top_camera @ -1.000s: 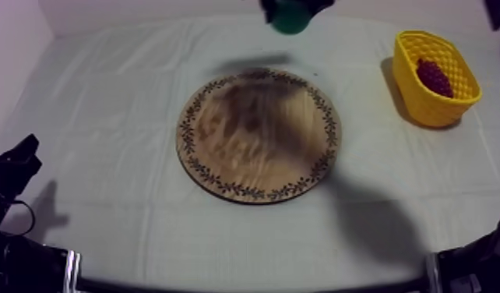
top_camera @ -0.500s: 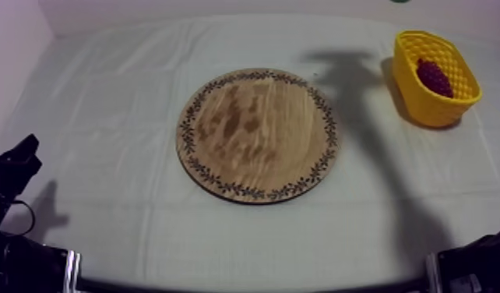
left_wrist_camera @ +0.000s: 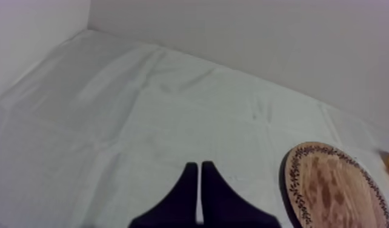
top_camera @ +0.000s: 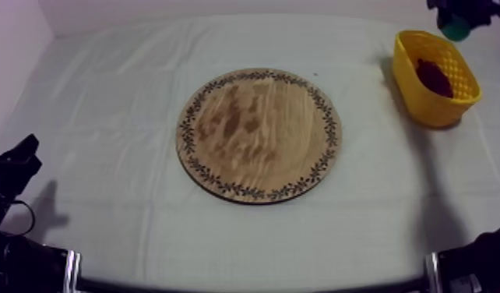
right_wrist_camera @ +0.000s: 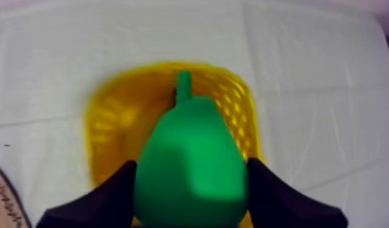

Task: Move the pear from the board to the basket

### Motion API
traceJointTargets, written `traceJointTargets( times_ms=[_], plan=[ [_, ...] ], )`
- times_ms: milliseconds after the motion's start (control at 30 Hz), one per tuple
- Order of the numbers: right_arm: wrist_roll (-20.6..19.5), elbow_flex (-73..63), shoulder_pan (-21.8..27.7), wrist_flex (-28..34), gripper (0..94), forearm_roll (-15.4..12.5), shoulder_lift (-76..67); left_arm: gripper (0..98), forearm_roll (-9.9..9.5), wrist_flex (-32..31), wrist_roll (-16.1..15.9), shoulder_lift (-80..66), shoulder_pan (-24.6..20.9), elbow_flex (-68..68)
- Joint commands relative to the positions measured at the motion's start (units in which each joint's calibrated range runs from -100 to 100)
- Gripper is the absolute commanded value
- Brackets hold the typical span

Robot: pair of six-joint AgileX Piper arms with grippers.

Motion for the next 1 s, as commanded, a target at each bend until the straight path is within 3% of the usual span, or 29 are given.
traceJointTargets(
  times_ms=[0, 233, 433, 533, 967],
  plan=[
    [0.4, 5.1, 1.6, -4.5, 43.5, -0.8, 0.6, 0.1, -0.02, 0.0, 0.0, 0.0, 0.0, 0.0],
    [1.4, 14.3, 1.9, -15.2, 48.3, -3.3, 3.7, 0.1, -0.02, 0.0, 0.0, 0.0, 0.0, 0.0],
    [1.4, 14.3, 1.3, -17.5, 67.2, -4.9, 6.2, 0.1, -0.02, 0.0, 0.0, 0.0, 0.0, 0.0],
    [1.2, 13.2, 1.3, -17.7, 72.3, -5.2, 7.0, 0.1, -0.02, 0.0, 0.0, 0.0, 0.0, 0.0],
    [2.2, 18.5, 2.8, -23.3, 70.3, -3.4, -8.2, 0.1, -0.02, 0.0, 0.0, 0.0, 0.0, 0.0]
  ],
)
